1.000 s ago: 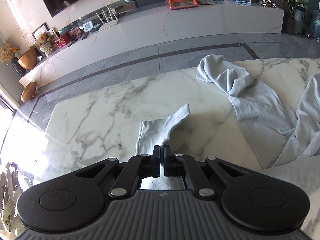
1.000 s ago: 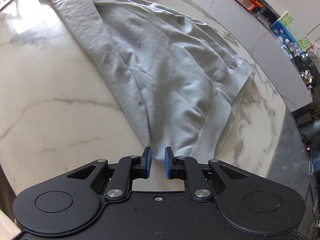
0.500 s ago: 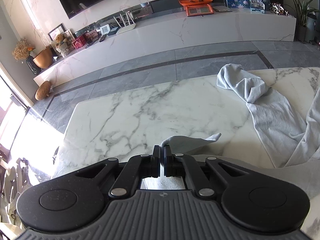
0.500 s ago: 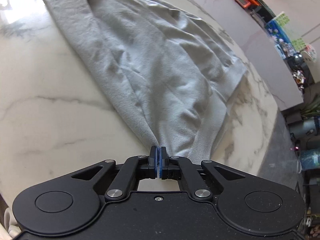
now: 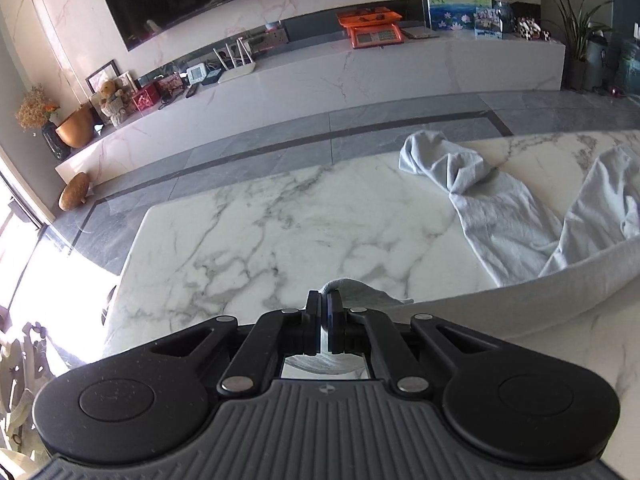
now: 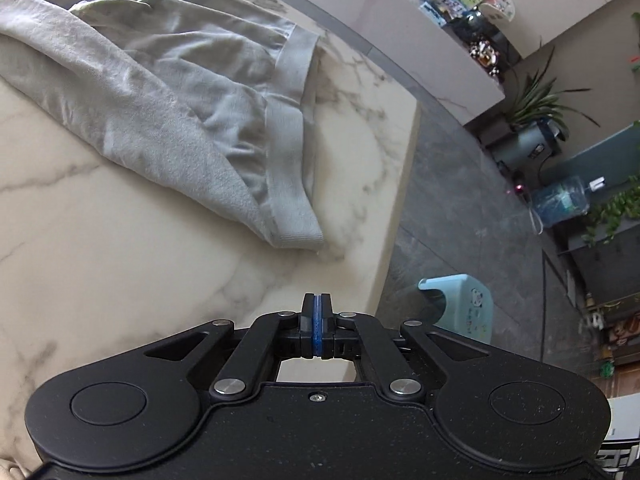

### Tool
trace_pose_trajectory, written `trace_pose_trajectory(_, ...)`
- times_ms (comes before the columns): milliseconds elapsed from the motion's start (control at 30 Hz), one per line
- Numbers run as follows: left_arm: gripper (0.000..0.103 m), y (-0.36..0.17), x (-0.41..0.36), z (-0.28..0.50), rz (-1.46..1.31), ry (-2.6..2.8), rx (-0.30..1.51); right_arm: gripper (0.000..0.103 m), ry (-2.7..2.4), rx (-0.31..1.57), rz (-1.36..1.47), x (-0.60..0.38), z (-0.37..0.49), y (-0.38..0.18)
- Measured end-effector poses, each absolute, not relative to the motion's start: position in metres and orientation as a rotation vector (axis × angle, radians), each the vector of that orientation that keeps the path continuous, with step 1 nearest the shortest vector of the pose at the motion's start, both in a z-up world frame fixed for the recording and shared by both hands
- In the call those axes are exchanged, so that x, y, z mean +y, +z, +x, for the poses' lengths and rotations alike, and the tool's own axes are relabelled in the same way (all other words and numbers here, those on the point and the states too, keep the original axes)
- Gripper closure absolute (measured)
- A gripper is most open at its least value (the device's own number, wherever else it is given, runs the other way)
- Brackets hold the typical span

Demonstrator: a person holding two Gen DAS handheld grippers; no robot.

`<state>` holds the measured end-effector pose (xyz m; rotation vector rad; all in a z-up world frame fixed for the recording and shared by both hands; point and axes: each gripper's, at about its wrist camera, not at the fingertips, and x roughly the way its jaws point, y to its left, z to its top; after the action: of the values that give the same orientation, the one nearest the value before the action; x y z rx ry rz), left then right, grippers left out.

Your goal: Fold clothes

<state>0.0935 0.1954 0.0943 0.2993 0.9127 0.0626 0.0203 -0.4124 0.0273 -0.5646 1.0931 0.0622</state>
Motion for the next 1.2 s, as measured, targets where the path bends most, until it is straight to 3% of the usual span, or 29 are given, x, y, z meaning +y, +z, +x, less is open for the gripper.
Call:
trace_pose_trajectory(133,0.101,0.067,0.194,0.081,0.361,0.084,0.982,0.102,0.149,1.063,-0.556,-0.399,0.014,0.027)
trace_pose_trajectory(167,0.101,0.061,0.195,0.079,0.361,0.086,0.996,0.097,0.173,1.050,-0.575,-0.393,0.013,0.027)
trace_pose_trajectory(267,0.101,0.048,0.197,0.074,0.368,0.096,1.013,0.070,0.242,1.016,-0.653,-0.378,0.013,0.026)
trace_pose_trajectory(433,0.101,0.047,0.203,0.072,0.374,0.124,1.016,0.068,0.306,1.003,-0.768,-0.366,0.027,0.022)
trace_pose_trajectory(667,0.101,0.046,0.207,0.067,0.388,0.128,1.027,0.069,0.453,0.997,-0.880,-0.348,0.029,0.003)
trace_pose_trajectory(733,0.101,0.046,0.208,0.067,0.383,0.135,1.029,0.078,0.460,0.997,-0.894,-0.343,0.030,0.000)
trace_pose_trajectory(767,0.101,0.047,0.209,0.067,0.380,0.138,1.030,0.094,0.453,1.002,-0.904,-0.342,0.030,-0.002)
trace_pose_trajectory(800,0.101,0.047,0.210,0.066,0.376,0.141,1.031,0.102,0.441,1.010,-0.911,-0.340,0.031,-0.004)
trace_pose_trajectory(1200,0.101,0.041,0.213,0.048,0.361,0.128,1.090,0.102,0.685,1.350,-0.812,-0.347,-0.013,0.000)
